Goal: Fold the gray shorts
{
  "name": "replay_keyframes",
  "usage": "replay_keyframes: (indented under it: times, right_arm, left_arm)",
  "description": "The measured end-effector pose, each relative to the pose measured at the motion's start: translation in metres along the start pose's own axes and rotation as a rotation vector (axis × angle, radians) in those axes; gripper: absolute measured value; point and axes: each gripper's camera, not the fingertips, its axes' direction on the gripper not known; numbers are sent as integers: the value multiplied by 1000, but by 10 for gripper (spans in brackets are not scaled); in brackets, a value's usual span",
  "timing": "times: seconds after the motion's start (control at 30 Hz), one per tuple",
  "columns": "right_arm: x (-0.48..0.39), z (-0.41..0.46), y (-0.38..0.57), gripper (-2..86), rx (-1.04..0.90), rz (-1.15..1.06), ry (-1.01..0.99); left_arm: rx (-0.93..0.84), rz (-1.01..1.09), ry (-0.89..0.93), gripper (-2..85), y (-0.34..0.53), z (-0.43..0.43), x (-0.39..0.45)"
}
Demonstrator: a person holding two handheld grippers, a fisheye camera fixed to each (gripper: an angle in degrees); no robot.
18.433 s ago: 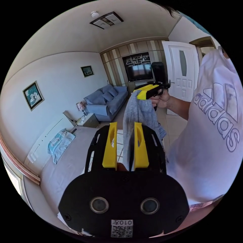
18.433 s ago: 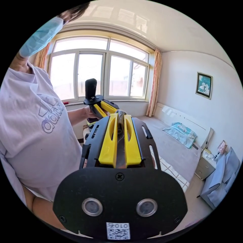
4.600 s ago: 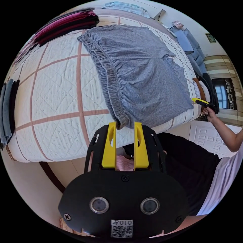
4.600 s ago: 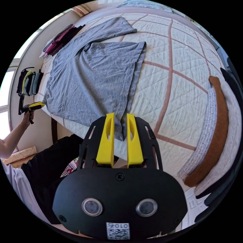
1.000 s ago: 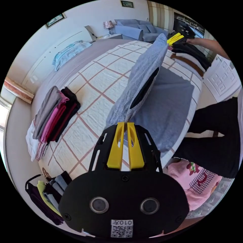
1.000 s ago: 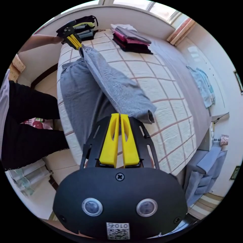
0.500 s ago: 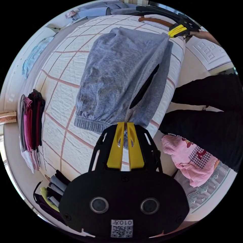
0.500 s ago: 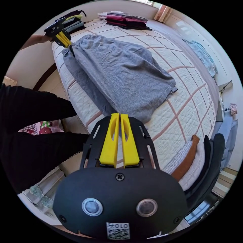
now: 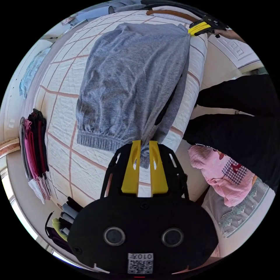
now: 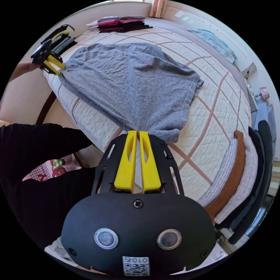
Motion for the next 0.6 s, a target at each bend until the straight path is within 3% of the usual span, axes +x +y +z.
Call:
replay_keyframes:
  times: [0.07, 0.27, 0.4, 0.5, 0.6]
  right_arm:
    - [13, 8, 20, 16, 8, 126, -104]
    - [42, 24, 91, 11, 2, 443, -169]
    - [58, 23, 97, 10, 102, 529, -159]
    - [69, 41, 88, 11, 180, 550, -201]
    - [73, 80, 85, 13, 138, 558, -244]
  left_arm:
    - [14, 4, -2, 45, 2, -2, 3]
    - [-34, -78, 39, 75, 10, -7, -5]
    - [-30, -297, 182, 88, 31, -5, -35]
    - [103, -463, 200, 92, 30, -34, -67]
    - [275, -454, 145, 96, -19, -75, -97]
